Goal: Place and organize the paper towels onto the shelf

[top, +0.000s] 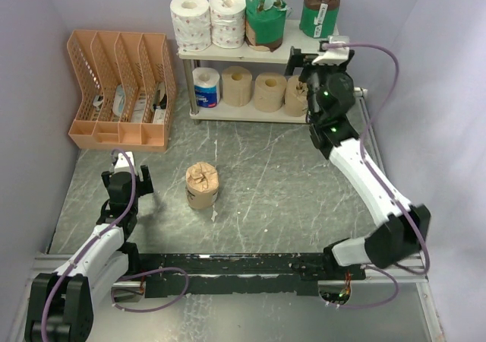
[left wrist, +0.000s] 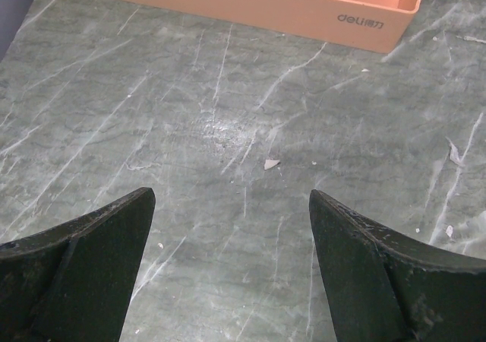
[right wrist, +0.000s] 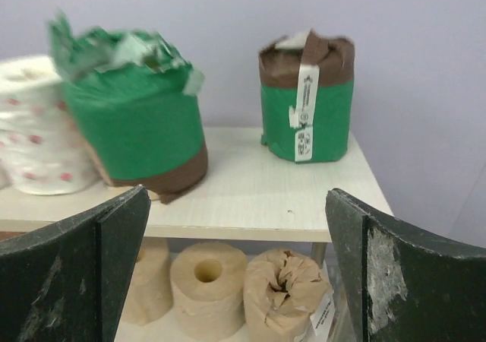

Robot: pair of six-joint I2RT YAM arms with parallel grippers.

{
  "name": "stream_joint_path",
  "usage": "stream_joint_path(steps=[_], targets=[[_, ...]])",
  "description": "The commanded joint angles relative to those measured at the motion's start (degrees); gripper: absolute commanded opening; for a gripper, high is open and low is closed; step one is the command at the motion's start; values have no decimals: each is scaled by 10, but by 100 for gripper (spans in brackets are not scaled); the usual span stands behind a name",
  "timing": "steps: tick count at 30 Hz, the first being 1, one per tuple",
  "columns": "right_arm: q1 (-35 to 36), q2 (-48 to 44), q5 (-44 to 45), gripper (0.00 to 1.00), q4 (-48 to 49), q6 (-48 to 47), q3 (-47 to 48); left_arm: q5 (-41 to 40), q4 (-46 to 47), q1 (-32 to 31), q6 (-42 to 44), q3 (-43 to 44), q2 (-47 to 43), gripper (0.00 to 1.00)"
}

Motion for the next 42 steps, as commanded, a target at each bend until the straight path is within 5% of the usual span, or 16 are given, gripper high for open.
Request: stream_joint_path(steps=[1, 6, 8, 13, 18, 34, 39, 42], targets=[[16, -87, -38, 100, -119, 26, -32, -1, 21, 1, -4, -5, -6, 94], [37, -158, -418, 100, -292, 45, -80, 6, 22, 1, 0, -6, -7, 94], [95, -179, -498, 100, -360, 16, -114, 9, 20, 2, 1, -6, -8, 94], [304, -179, -370, 100, -430, -21, -210, 16, 18, 5, 1, -7, -12, 94], [468, -109, -177, 100, -385, -36, -244, 21, 18, 10, 0, -9, -17, 94], [500, 74, -50, 94, -196, -144, -202, 28, 19, 14, 1, -10, -22, 94], [492, 106, -57, 76, -172, -153, -202, 28, 18, 15, 1, -10, -22, 94], [486, 120, -57, 41, -163, -157, -202, 29, 19, 14, 2, -10, -21, 94]])
